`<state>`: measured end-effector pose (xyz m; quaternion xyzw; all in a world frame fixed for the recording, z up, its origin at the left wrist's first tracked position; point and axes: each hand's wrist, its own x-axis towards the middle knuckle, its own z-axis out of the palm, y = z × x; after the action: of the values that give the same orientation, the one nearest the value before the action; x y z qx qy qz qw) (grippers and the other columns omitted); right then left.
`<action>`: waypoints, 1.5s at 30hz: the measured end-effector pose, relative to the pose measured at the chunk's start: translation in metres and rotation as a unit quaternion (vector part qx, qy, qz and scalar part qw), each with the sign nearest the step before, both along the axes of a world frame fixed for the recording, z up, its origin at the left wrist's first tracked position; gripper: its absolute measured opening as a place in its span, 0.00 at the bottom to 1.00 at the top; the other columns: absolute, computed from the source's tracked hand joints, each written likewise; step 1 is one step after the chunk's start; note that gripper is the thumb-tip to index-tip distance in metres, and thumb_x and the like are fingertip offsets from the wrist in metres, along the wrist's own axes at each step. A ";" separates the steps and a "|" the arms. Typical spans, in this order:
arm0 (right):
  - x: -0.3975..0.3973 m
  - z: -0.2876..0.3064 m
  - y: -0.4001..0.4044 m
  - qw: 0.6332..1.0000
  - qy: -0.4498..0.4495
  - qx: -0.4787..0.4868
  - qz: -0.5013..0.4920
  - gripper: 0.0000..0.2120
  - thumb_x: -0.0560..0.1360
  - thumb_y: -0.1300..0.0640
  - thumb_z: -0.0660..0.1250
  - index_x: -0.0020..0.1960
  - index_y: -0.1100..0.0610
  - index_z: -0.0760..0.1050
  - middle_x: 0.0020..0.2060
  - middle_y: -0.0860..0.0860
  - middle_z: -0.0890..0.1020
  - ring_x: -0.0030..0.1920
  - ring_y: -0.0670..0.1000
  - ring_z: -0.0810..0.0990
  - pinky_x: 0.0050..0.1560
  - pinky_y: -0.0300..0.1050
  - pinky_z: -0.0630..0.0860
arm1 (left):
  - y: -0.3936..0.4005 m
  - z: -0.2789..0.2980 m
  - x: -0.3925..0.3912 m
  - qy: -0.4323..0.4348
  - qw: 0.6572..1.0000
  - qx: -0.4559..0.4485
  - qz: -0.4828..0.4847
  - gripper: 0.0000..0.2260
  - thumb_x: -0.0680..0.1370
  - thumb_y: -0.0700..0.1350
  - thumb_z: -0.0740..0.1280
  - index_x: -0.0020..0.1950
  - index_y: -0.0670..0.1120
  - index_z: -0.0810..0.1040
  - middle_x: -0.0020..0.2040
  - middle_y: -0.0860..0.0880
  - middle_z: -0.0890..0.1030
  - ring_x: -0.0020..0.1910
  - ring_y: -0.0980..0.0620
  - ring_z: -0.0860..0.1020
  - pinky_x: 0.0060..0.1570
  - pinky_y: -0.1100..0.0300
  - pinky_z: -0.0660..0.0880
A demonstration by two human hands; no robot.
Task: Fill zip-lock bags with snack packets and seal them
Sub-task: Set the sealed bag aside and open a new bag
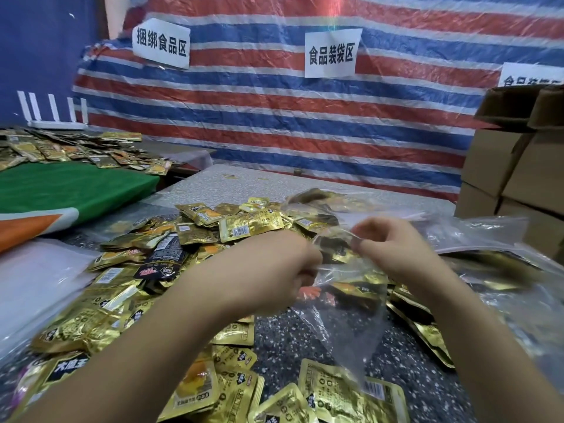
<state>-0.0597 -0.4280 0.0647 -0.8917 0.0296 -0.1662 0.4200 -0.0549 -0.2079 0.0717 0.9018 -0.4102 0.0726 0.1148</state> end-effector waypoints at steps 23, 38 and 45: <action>-0.009 0.004 0.005 0.996 -0.040 -0.059 -0.046 0.16 0.76 0.65 0.61 0.37 0.52 0.82 0.29 0.47 0.83 0.26 0.46 0.82 0.21 0.33 0.67 | 0.015 0.006 0.006 0.045 0.997 -0.004 0.064 0.10 0.81 0.45 0.63 0.39 0.48 0.73 0.37 0.52 0.75 0.34 0.54 0.73 0.32 0.57 0.69; 0.001 0.011 0.004 0.992 0.047 -0.105 -0.045 0.17 0.82 0.53 0.51 0.44 0.59 0.74 0.32 0.57 0.82 0.28 0.49 0.74 0.31 0.44 0.66 | 0.028 0.016 0.010 0.040 0.994 -0.077 0.065 0.06 0.80 0.41 0.65 0.44 0.48 0.78 0.40 0.56 0.79 0.38 0.61 0.75 0.37 0.60 0.73; 0.071 0.026 0.035 0.974 0.047 -0.220 0.008 0.14 0.81 0.54 0.57 0.42 0.54 0.78 0.36 0.50 0.80 0.37 0.51 0.78 0.35 0.44 0.72 | 0.046 0.012 0.026 0.055 0.991 -0.045 0.113 0.09 0.77 0.38 0.67 0.40 0.50 0.78 0.42 0.55 0.81 0.42 0.54 0.79 0.44 0.53 0.78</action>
<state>0.0115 -0.3933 0.0905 -0.9693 0.0044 -0.1232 0.2128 -0.0293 -0.1615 0.0838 0.9389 -0.2951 0.0535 0.1688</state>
